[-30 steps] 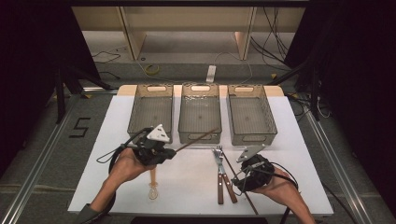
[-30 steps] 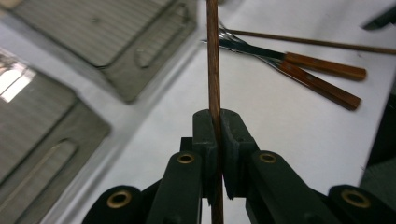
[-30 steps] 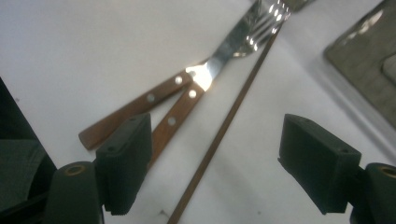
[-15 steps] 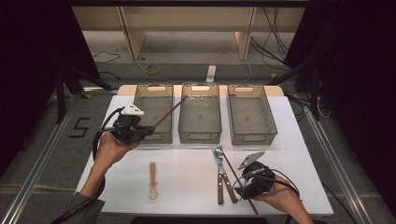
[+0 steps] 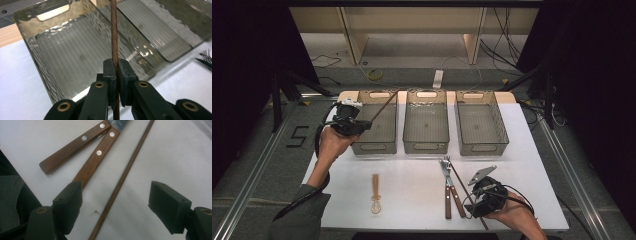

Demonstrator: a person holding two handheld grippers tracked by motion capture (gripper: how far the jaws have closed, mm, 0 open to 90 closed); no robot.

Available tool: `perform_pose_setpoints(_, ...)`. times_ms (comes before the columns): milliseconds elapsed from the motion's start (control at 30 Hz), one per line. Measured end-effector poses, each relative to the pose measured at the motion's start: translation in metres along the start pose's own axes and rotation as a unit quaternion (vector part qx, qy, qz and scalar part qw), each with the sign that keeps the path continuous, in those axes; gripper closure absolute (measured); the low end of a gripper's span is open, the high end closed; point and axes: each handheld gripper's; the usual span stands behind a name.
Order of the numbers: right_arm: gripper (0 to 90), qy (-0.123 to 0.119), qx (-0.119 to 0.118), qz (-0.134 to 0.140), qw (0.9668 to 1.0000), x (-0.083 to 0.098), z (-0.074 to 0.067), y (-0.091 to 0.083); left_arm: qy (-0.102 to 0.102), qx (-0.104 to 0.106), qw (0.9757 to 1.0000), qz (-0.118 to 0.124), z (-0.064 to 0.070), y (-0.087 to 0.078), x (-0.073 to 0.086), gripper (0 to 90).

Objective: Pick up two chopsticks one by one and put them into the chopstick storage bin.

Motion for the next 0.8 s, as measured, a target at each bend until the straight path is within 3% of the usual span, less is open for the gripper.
perform_pose_setpoints(400,26.8,0.006,-0.004,-0.003,1.0000,0.004,-0.001,0.001,-0.027,-0.017,0.9995,-0.009,-0.014,0.023,-0.010,84.9)
perform_pose_setpoints(700,26.0,0.004,-0.006,0.003,1.0000,0.005,-0.001,0.000,-0.035,-0.032,0.9986,-0.021,-0.022,0.037,-0.007,84.8)
perform_pose_setpoints(800,26.0,0.006,-0.005,0.002,1.0000,0.006,-0.001,0.000,-0.050,-0.032,0.9979,-0.024,-0.027,0.041,-0.005,84.5)
Point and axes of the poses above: each handheld gripper's, and its own axes: y roughly forward along the jaws, x roughly out of its underside, z roughly to its right
